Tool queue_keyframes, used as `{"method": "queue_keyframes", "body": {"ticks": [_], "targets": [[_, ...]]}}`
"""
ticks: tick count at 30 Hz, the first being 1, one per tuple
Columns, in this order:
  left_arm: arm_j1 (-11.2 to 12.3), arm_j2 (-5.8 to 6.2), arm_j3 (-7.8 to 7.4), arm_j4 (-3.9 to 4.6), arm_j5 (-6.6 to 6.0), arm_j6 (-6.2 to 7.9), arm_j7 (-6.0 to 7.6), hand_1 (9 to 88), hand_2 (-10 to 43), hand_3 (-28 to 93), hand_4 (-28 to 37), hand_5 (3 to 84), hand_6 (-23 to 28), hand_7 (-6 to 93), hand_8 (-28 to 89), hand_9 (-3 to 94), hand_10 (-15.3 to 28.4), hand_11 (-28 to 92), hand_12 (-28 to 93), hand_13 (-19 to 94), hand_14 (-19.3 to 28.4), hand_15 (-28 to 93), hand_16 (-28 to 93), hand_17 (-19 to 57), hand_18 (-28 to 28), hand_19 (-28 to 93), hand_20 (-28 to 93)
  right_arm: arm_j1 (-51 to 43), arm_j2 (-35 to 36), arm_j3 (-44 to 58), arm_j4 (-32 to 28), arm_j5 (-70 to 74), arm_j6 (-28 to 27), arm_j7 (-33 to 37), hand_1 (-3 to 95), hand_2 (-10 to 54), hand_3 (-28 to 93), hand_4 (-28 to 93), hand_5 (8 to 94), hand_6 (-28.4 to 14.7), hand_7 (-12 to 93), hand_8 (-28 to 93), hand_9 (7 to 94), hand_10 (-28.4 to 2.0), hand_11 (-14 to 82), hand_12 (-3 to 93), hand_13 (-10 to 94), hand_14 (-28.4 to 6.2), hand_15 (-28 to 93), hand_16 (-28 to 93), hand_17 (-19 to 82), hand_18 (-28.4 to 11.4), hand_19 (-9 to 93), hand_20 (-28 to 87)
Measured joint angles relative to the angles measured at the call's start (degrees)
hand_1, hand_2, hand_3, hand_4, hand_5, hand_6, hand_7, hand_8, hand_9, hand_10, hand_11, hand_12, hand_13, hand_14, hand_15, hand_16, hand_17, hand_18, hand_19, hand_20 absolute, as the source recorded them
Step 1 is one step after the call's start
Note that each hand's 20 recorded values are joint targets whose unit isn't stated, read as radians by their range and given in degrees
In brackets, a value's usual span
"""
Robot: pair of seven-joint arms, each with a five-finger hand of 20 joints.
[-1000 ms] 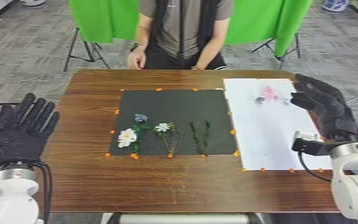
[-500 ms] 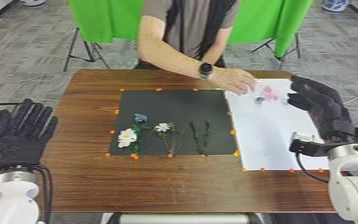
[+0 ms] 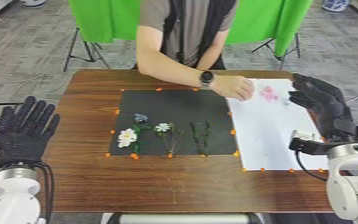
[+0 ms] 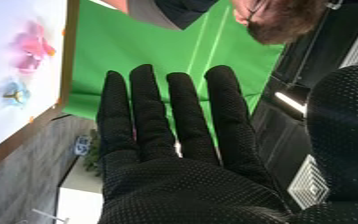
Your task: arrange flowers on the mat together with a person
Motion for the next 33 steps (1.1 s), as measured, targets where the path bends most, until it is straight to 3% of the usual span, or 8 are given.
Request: {"method": "queue_keyframes", "body": {"ticks": [14,33], "targets": [[0.9,-0.14,-0.76,-0.10,0.04,-0.17,-0.02,30.2,14.8,71,-28.3,45.3,7.1,19.6,-12,41.2,14.8,22,8,30,13.5,31,-10,-4.2,12.6,36,10,-0.1,-0.3,-0.8,-0.3,0.1,-1.4,-0.4,22.8,5.1,70,-24,42.9,-2.0,15,-10,41.1,-14.0,5.9,16.1,33,-15.5,20,22,15,-16.9,35,15],[1.3,-0.23,-0.12,-0.30,0.09,-0.22,0.00,30.2,14.8,71,-28.3,44.8,7.0,19.5,-12,40.8,14.8,22,8,30,13.7,31,-10,-4.2,12.6,36,10,3.7,0.5,-4.2,0.5,-2.8,-0.4,2.1,24.4,3.2,70,-23,41.8,-2.1,15,-10,40.1,-13.7,5.5,16.0,32,-15.5,19,22,15,-16.3,33,14]]}}
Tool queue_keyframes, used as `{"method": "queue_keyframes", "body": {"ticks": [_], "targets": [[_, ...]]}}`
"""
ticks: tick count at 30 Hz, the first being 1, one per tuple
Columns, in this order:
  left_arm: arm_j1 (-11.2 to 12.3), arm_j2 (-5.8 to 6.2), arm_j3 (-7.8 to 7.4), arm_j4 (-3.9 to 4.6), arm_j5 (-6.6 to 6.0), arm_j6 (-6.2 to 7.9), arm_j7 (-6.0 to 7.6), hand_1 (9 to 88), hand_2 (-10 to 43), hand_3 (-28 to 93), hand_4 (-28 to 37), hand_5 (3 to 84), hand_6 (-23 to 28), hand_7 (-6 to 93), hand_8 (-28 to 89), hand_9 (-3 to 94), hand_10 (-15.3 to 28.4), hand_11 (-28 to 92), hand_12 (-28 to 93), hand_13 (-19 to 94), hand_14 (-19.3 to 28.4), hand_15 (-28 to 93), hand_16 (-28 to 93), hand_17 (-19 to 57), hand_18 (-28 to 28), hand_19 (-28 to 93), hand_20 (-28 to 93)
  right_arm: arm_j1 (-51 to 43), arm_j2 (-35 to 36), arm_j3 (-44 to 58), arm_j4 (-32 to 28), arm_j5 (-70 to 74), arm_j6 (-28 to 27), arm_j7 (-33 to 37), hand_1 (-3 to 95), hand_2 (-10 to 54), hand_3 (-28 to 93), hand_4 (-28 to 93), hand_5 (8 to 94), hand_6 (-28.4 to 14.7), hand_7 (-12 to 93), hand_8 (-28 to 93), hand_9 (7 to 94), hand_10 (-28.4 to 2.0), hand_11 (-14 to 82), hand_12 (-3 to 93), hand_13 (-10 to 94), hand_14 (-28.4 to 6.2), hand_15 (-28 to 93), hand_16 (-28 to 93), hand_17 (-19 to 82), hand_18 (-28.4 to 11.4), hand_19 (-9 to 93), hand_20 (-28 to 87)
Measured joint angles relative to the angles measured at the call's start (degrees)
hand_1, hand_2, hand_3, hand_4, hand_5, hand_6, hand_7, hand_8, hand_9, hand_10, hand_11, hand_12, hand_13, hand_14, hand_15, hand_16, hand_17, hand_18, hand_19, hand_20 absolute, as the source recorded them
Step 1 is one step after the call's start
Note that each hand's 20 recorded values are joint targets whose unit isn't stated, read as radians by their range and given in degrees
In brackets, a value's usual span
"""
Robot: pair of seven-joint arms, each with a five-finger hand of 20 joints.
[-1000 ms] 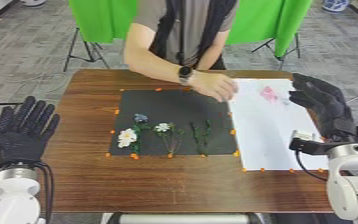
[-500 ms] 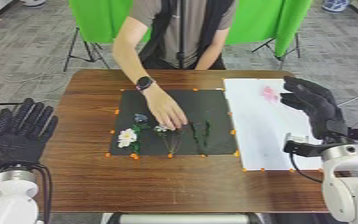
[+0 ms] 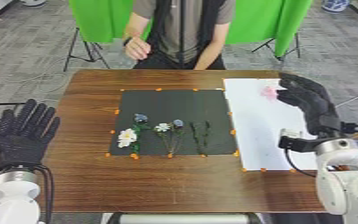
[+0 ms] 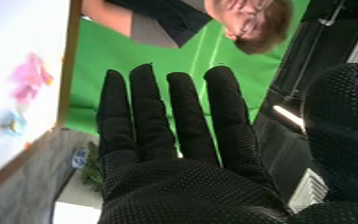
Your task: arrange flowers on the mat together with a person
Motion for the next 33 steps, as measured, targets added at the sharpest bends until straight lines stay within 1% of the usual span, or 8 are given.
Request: {"method": "queue_keyframes", "body": {"ticks": [5,10,15,18,23,26,29,33], "targets": [[0.3,-0.19,0.08,0.00,0.77,-0.67,-0.38,30.3,14.8,71,-28.3,44.5,6.9,19.5,-12,40.6,14.8,21,8,30,13.7,31,-9,-4.2,12.6,35,10,0.1,2.0,2.3,1.0,-12.9,-0.6,4.0,25.8,1.2,71,-23,39.1,-2.6,14,-10,36.9,-13.5,4.5,15.9,29,-14.7,17,21,15,-13.9,31,13],[0.6,-0.40,0.11,0.00,1.29,-0.93,-0.49,30.3,14.8,71,-28.3,44.5,6.9,19.5,-12,40.6,14.7,21,8,30,13.7,31,-9,-4.2,12.6,35,10,2.2,5.9,2.1,3.5,-29.2,-3.0,12.7,26.4,-1.3,71,-23,33.6,-3.9,11,-8,29.9,-15.9,1.5,16.2,23,-16.3,16,21,15,-14.1,37,16],[0.8,-0.43,0.16,-0.13,2.28,-0.87,-0.51,30.4,14.8,71,-28.3,44.5,6.9,19.4,-12,40.5,14.7,21,8,30,13.7,31,-9,-4.2,12.6,35,10,7.0,10.1,-2.4,5.3,-39.9,-8.0,23.8,31.0,-5.1,72,-23,32.7,-3.8,11,-8,29.8,-15.8,1.1,16.6,24,-16.0,17,21,15,-15.8,45,19],[1.0,-0.43,0.15,-0.28,2.56,-0.80,-0.52,30.3,14.8,71,-28.3,44.6,6.9,19.3,-12,40.6,14.7,21,8,29,13.8,31,-9,-4.3,12.6,35,10,10.5,11.1,-5.6,8.0,-45.6,-10.0,25.7,33.7,-6.7,74,-25,32.9,-3.6,13,-8,30.5,-15.4,2.3,16.7,26,-15.3,22,21,15,-16.5,52,21],[1.2,-0.55,0.23,-0.30,2.72,-0.76,-0.61,30.3,14.7,71,-28.3,44.5,6.9,19.4,-12,40.5,14.7,21,8,29,13.8,31,-9,-4.3,12.7,35,10,16.7,12.2,-11.6,14.2,-47.6,-10.2,26.0,35.6,-7.5,74,-28,34.6,-3.9,14,-9,32.0,-15.6,4.9,16.4,30,-14.9,36,21,16,-17.7,62,26],[1.3,-0.63,0.46,-0.31,2.81,-0.76,-0.63,30.3,14.8,71,-28.3,44.4,6.8,19.5,-12,40.5,14.7,21,8,29,13.8,31,-9,-4.3,12.7,35,10,20.2,12.7,-15.3,17.1,-46.2,-10.1,27.7,36.5,-7.5,73,-28,35.7,-4.0,15,-10,33.4,-15.8,6.6,16.2,31,-14.4,45,19,18,-18.0,64,28],[1.4,-0.64,0.77,-0.31,2.95,-0.78,-0.71,30.3,14.7,71,-28.3,44.4,6.9,19.6,-12,40.5,14.7,21,8,29,13.7,31,-9,-4.3,12.6,35,10,23.4,12.8,-18.4,19.5,-44.4,-10.3,30.0,37.0,-7.3,72,-28,36.2,-3.7,16,-10,34.0,-15.6,7.2,16.0,32,-14.2,47,19,18,-18.0,65,29],[1.4,-0.64,1.05,-0.30,3.07,-0.87,-0.77,29.6,13.4,72,-28.3,44.1,6.9,19.2,-12,40.3,14.6,21,8,29,13.7,31,-9,-4.5,12.7,35,10,26.8,12.8,-21.1,23.0,-43.0,-10.8,30.3,37.2,-7.0,71,-28,36.2,-3.7,16,-10,33.8,-15.1,7.2,15.6,32,-14.1,48,19,18,-18.0,65,29]]}}
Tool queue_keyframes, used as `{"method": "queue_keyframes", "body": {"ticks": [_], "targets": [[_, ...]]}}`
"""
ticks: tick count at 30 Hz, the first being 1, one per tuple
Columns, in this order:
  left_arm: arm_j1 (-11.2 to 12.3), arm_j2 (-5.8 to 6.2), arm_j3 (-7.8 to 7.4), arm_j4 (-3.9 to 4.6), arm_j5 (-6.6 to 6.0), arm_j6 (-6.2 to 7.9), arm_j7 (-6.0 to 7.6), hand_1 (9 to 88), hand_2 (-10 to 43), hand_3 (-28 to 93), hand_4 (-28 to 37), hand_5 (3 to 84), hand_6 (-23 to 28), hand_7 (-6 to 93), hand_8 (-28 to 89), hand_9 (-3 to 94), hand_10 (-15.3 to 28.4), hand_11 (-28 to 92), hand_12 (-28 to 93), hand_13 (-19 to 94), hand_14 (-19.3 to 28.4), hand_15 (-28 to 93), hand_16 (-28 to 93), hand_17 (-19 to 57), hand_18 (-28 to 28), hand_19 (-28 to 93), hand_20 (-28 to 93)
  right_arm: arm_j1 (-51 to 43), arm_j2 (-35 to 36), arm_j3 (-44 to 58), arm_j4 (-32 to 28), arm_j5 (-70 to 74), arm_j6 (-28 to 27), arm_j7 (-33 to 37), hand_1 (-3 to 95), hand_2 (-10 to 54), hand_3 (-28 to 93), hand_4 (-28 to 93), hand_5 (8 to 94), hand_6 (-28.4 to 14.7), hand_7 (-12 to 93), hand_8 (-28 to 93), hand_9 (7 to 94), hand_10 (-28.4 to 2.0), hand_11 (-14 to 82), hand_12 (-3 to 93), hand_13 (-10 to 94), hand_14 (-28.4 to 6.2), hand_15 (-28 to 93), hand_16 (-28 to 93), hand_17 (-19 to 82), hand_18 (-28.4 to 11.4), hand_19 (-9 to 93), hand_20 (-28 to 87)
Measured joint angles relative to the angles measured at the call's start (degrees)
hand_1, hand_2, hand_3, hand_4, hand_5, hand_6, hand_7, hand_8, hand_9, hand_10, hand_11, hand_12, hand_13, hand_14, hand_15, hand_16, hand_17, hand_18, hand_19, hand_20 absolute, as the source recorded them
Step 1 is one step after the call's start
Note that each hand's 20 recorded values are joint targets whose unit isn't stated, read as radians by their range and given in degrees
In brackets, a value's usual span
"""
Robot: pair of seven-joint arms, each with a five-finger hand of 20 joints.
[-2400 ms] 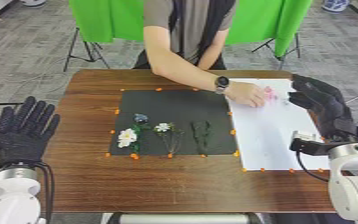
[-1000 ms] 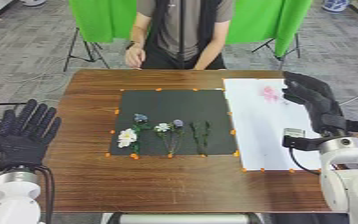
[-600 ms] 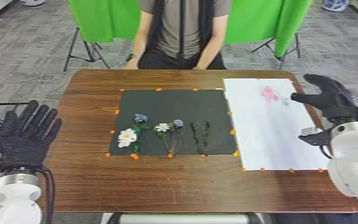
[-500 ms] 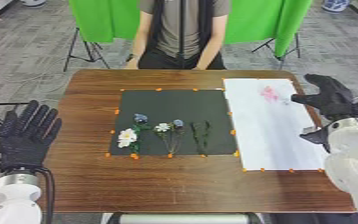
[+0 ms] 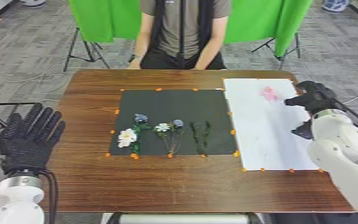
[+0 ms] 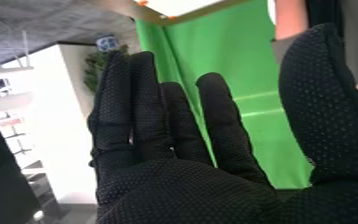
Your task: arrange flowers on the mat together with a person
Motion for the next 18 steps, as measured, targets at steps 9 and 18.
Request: {"method": "queue_keyframes", "body": {"ticks": [9,18], "targets": [[0.2,0.06,0.62,0.24,0.03,-1.61,0.14,27.7,10.0,73,-28.3,43.4,6.9,18.4,-12,39.3,14.4,21,8,29,13.6,30,-9,-4.5,13.0,34,10,4.9,1.8,-6.8,5.5,1.6,-3.4,-0.9,40.4,-7.3,68,-28,36.5,-2.3,18,-11,34.4,-12.0,8.3,14.4,33,-13.0,50,18,19,-17.7,64,28],[0.3,0.10,0.83,0.55,-0.35,-2.84,0.78,27.4,9.1,73,-28.3,43.2,6.9,18.5,-12,39.2,14.4,20,9,29,13.6,30,-8,-4.4,13.0,33,11,13.9,2.8,-17.4,12.0,3.1,-5.5,-3.1,41.8,-5.7,68,-28,39.6,-1.7,25,-13,38.2,-11.7,13.3,15.5,36,-11.9,53,18,21,-16.9,66,27]]}}
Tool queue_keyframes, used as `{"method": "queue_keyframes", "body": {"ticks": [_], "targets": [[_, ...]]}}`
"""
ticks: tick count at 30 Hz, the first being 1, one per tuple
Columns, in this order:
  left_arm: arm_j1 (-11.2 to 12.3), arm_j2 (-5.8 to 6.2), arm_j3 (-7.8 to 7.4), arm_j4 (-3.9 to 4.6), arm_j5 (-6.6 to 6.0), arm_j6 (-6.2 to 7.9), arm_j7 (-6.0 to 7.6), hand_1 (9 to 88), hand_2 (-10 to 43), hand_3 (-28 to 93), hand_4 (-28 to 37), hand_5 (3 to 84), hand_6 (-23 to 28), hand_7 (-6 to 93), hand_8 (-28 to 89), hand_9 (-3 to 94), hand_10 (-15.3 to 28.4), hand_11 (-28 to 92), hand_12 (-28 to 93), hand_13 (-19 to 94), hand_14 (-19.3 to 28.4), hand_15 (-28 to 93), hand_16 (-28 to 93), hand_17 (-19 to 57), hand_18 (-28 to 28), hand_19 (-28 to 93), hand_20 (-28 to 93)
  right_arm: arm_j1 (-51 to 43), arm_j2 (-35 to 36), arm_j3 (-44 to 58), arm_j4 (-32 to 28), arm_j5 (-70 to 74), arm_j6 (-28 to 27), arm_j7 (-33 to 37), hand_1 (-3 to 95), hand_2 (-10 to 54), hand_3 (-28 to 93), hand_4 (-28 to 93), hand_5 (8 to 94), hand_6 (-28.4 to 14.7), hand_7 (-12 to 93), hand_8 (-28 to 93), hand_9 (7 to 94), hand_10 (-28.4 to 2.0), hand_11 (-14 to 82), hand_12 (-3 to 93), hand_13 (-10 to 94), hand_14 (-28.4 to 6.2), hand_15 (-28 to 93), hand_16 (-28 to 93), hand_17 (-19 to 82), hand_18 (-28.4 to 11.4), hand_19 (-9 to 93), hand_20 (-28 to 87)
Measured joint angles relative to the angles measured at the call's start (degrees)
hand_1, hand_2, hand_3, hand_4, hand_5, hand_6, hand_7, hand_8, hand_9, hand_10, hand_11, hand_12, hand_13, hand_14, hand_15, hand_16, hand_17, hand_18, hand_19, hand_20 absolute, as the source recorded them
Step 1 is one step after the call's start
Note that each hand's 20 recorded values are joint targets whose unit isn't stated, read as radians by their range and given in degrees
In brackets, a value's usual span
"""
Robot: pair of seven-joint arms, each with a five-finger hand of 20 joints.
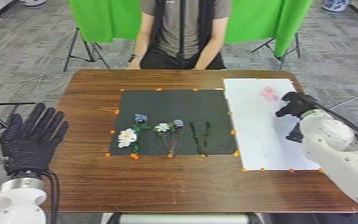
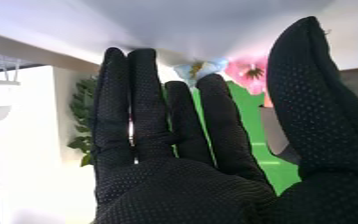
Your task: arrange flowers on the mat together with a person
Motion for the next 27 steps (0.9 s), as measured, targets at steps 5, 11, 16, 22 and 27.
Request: {"method": "queue_keyframes", "body": {"ticks": [5,11,16,22,27], "targets": [[0.0,0.00,0.29,0.00,-0.88,0.12,0.38,27.5,9.7,73,-28.3,43.4,6.9,18.6,-12,39.4,14.4,20,9,29,13.7,30,-8,-4.4,13.1,33,11,4.3,0.0,-4.6,1.6,0.4,1.5,0.0,43.4,-5.2,69,-28,41.3,-2.5,24,-15,41.2,-11.8,14.3,15.3,39,-11.1,54,17,22,-16.5,67,27],[-0.1,0.00,0.75,0.00,-1.06,0.14,0.36,27.6,10.2,73,-28.3,43.5,6.9,18.7,-12,39.5,14.4,20,9,29,13.7,30,-8,-4.3,13.1,33,11,7.8,-0.8,-8.6,4.1,0.5,5.6,0.1,46.6,-1.8,71,-28,39.6,-4.0,19,-13,37.7,-13.0,11.3,13.4,40,-10.9,52,17,23,-16.8,68,28],[-0.2,-0.02,1.16,0.03,-1.03,0.16,0.19,27.7,10.5,73,-28.3,43.5,7.0,18.8,-12,39.5,14.4,21,9,29,13.8,30,-8,-4.4,13.1,33,11,11.4,-1.5,-10.6,6.7,1.5,-0.9,1.8,55.2,-1.0,67,-28,54.0,-6.5,17,-13,51.5,-15.4,17.1,16.4,48,-8.8,48,30,27,-16.1,67,28],[-0.2,-0.02,1.25,0.07,-1.03,0.18,0.05,27.8,10.5,73,-28.3,43.5,7.0,18.7,-12,39.5,14.5,21,9,29,13.9,30,-8,-4.4,13.1,33,11,11.5,-1.2,-11.0,6.2,1.6,8.7,5.3,63.1,-4.5,62,-28,65.7,-4.4,20,-4,63.8,-13.3,15.7,22.3,58,-5.0,39,45,32,-16.1,63,32],[-0.2,-0.02,1.25,0.15,-1.03,0.18,-0.15,27.8,10.6,73,-28.3,43.5,6.9,18.8,-12,39.4,14.5,21,9,29,13.9,30,-8,-4.3,13.0,33,11,5.8,0.0,-6.4,0.7,-2.9,16.5,5.1,64.5,-4.8,63,-28,70.0,-2.4,22,-2,71.1,-10.7,9.0,31.1,63,-3.7,37,49,34,-15.6,60,33]]}}
